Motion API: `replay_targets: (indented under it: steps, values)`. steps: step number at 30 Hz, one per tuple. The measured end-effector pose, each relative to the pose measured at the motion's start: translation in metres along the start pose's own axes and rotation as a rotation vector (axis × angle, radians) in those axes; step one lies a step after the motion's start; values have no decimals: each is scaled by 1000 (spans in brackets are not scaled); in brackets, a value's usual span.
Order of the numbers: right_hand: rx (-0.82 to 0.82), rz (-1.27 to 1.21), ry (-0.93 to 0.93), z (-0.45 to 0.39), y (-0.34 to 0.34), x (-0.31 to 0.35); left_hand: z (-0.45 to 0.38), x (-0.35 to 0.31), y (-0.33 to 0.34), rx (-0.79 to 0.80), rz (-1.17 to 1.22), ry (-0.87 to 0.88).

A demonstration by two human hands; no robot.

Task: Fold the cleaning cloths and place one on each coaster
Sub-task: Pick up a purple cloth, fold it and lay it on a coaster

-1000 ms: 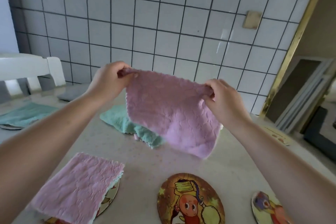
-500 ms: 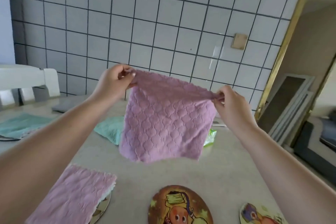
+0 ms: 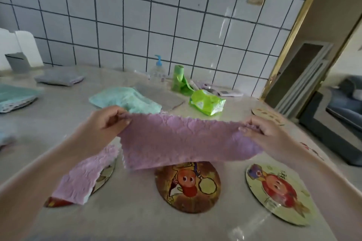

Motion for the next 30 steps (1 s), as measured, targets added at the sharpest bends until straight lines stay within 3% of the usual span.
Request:
replay_targets:
  steps: [3,10,15,21,30]
  values:
    - [119,-107,91,15,17,-22,25,13,14,97,64,-40]
    - [365,-341,290,28,44,-51,54,34,20,285,-56,-201]
    - [291,-183,276,10,57,-72,39,37,25,318,-272,-202]
    - [196,-28,206,-21,69,-87,8,48,38,299,-264,-301]
    - [153,87,208,-49,84,-106,-19,64,56,328,-480,-329]
Point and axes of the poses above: each hand's wrist, its own z-axis away from the middle knuckle, its own y-axis out of the palm, x = y × z, the point moved 5 cm from there along -z, towards the middle knuckle, and after that the axes turned 2 degrees about -x, right-handed, at the moved point
